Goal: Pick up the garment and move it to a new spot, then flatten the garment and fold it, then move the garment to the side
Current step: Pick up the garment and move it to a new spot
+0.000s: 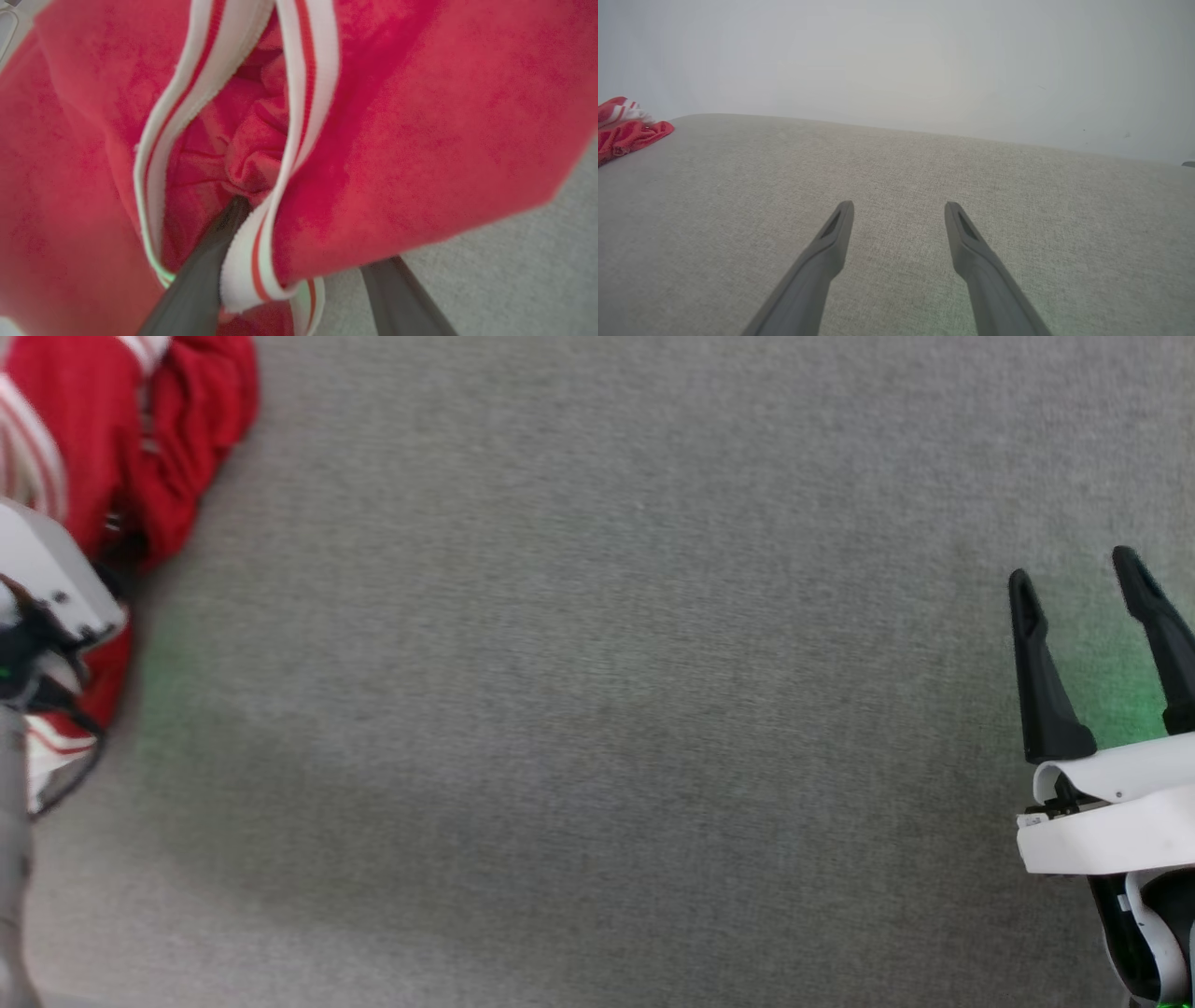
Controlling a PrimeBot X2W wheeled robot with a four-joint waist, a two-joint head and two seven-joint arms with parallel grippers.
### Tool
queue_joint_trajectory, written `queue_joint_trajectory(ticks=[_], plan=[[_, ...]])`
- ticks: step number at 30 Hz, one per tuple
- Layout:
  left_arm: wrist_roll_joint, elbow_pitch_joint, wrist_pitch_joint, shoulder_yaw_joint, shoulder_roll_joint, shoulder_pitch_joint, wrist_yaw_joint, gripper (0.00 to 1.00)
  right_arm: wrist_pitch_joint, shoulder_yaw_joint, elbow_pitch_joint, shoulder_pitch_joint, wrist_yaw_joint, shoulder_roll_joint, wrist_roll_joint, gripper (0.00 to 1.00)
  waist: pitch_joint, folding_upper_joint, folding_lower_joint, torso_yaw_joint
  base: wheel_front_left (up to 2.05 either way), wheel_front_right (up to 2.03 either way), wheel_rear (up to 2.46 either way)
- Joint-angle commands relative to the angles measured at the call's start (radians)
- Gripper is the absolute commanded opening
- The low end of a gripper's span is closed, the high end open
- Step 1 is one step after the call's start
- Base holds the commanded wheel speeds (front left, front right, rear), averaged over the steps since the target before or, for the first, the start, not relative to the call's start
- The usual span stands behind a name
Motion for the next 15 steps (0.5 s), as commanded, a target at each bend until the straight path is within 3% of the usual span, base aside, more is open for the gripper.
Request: queue_joint_trajectory(ticks=[1,6,7,8,9,15], plan=[[0.002,0.049,0.008,-0.010,-0.007,-0.018,-0.004,1.00,0.006,-0.001,-0.013,-0.005,0.000,0.000,0.006,1.00,0.057,0.0000,-0.0001,-0.051,0.00,0.00,0.00],[-0.005,0.145,0.006,-0.036,-0.043,-0.037,-0.005,1.00,0.018,-0.006,-0.026,0.007,0.000,0.002,0.005,1.00,0.059,0.0000,-0.0001,-0.047,0.00,0.00,0.00],[-0.001,0.158,0.002,-0.045,-0.050,-0.037,-0.005,0.64,0.022,-0.005,-0.026,0.009,0.000,0.004,0.002,1.00,0.055,0.0000,-0.0001,-0.045,0.00,0.00,0.00],[0.001,0.168,-0.007,-0.052,-0.055,-0.038,-0.006,0.40,0.023,-0.004,-0.024,0.011,0.000,0.006,0.001,1.00,0.049,0.0000,-0.0001,-0.042,0.00,0.00,0.00],[0.002,0.172,-0.017,-0.062,-0.059,-0.038,-0.006,0.00,0.023,-0.003,-0.022,0.012,0.000,0.006,0.002,1.00,0.042,0.0000,-0.0001,-0.039,0.00,0.00,0.00],[-0.006,0.154,-0.056,-0.128,-0.017,-0.033,-0.007,0.00,0.008,-0.003,0.004,0.026,0.000,0.014,0.018,1.00,-0.031,0.0000,-0.0001,-0.018,0.00,0.00,0.00]])
